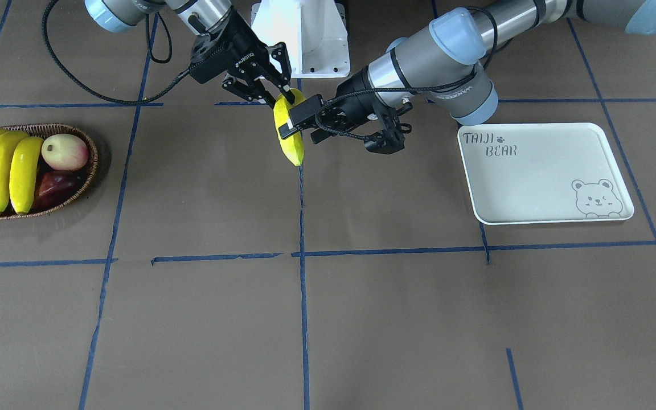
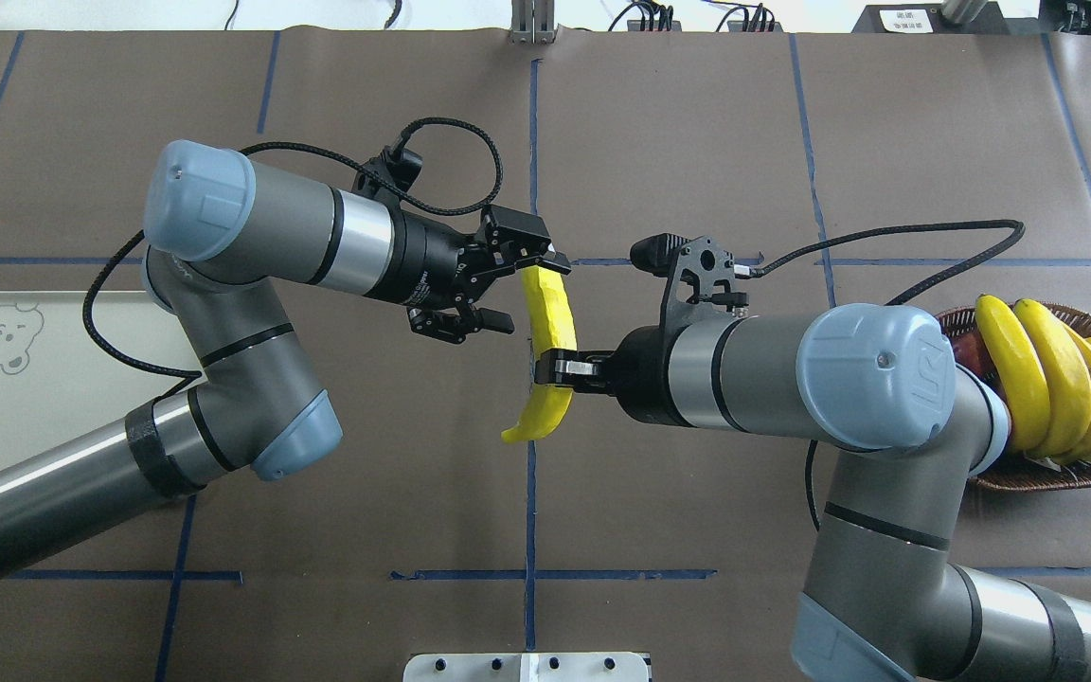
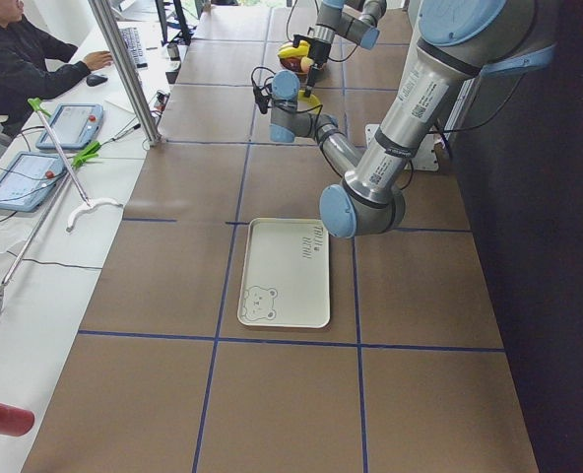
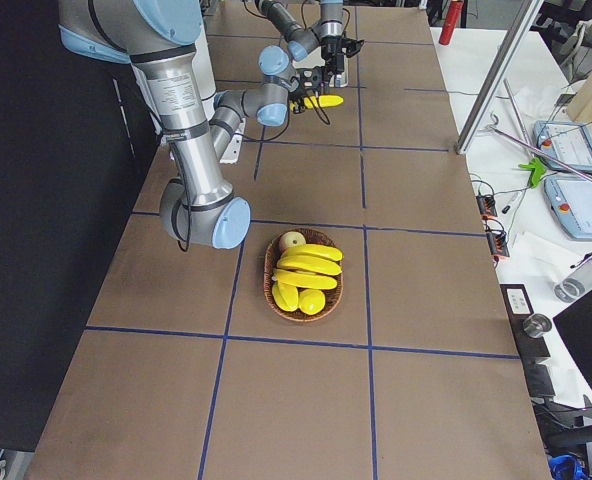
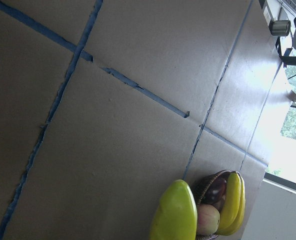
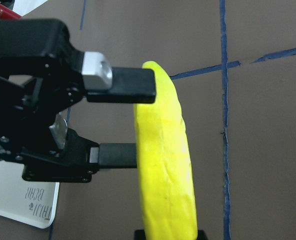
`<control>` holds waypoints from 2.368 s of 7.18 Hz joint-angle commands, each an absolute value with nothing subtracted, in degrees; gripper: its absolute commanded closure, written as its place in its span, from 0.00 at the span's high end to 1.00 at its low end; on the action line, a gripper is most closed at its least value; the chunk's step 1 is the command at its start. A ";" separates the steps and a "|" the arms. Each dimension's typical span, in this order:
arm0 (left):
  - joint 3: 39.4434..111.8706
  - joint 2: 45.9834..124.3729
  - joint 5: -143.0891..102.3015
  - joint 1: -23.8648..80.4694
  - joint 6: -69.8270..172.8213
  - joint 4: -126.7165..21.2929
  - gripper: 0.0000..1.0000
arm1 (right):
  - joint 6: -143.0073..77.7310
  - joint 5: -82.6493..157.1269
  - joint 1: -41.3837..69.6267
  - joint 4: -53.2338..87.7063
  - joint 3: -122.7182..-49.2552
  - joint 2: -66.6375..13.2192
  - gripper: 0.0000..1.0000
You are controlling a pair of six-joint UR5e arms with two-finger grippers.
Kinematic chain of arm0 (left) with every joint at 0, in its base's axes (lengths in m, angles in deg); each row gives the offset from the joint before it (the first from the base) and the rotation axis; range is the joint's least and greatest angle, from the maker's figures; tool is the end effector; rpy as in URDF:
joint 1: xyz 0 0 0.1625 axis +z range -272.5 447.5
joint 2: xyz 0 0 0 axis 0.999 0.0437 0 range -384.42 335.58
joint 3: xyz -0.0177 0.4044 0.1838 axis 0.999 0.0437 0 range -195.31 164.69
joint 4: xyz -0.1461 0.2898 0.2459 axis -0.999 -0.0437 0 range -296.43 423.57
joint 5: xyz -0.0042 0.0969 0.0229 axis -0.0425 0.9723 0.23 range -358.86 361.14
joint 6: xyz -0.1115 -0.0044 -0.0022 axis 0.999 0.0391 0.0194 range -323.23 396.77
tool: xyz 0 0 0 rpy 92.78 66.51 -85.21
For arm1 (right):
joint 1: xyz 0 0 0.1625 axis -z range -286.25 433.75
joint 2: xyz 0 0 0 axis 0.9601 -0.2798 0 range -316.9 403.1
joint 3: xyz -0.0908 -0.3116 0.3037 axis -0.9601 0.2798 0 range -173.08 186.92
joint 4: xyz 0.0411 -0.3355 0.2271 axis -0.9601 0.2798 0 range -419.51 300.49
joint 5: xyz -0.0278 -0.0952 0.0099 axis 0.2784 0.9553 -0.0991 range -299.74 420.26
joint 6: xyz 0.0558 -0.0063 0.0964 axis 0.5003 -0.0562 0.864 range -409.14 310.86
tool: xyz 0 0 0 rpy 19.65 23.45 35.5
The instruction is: Transfer all bananas from basket to plate
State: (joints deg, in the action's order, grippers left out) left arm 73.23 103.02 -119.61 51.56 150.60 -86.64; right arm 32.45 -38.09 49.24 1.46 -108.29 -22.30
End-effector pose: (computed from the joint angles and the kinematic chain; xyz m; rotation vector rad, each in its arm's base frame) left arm 0.4947 -0.4527 0.1801 -0.2277 1.6590 -0.3394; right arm -0.4618 -0.3392 0.1962 0.2723 -1.3522 0.1348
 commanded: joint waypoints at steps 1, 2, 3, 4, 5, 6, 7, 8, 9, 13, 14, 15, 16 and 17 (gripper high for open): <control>72.93 103.73 -118.40 53.04 150.50 -86.72 0.95 | 32.51 -38.09 49.23 1.49 -108.39 -22.29 0.01; 72.93 103.82 -118.04 53.22 150.50 -86.73 0.86 | 32.51 -38.09 49.23 1.40 -108.48 -22.29 0.01; 73.02 103.64 -118.04 53.31 150.24 -86.90 0.15 | 32.51 -38.09 49.23 1.48 -108.48 -22.21 0.01; 73.28 103.47 -118.13 53.22 148.41 -86.99 0.01 | 32.34 -38.09 49.06 1.40 -108.48 -22.29 0.01; 73.63 103.20 -118.13 52.96 147.17 -86.99 0.00 | 32.34 -38.18 49.06 1.40 -108.48 -22.29 0.08; 73.63 103.20 -118.13 52.87 147.07 -86.90 0.00 | 32.34 -38.18 49.06 1.48 -108.48 -22.29 0.90; 73.63 103.20 -118.13 52.69 147.16 -86.73 0.00 | 32.42 -38.26 49.06 1.49 -108.74 -22.29 1.00; 73.46 103.11 -118.13 52.69 147.24 -86.64 0.00 | 32.42 -38.44 48.97 1.49 -109.09 -22.29 1.00; 73.37 102.94 -118.13 52.52 147.16 -86.64 0.00 | 32.42 -38.44 48.88 1.49 -109.10 -22.29 1.00; 73.89 94.88 -127.57 41.50 139.75 -75.16 0.00 | 32.25 -40.71 46.26 10.48 -114.43 -22.99 1.00; 74.51 89.98 -131.54 35.61 131.77 -74.86 0.00 | 31.55 -43.25 43.63 15.67 -116.02 -23.34 1.00; 74.60 82.62 -132.18 32.42 122.21 -74.77 0.00 | 30.33 -46.67 40.47 18.25 -116.30 -24.30 1.00; 74.51 74.54 -131.67 30.04 111.58 -74.77 0.00 | 28.57 -49.05 37.83 18.53 -116.22 -26.23 1.00; 74.51 67.15 -131.58 26.54 101.90 -74.77 0.00 | 24.55 -51.42 35.46 18.54 -116.21 -28.86 1.00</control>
State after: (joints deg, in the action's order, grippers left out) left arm 74.49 75.99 -131.55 30.43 113.54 -74.85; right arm 28.26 -48.47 38.46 17.95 -116.13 -26.19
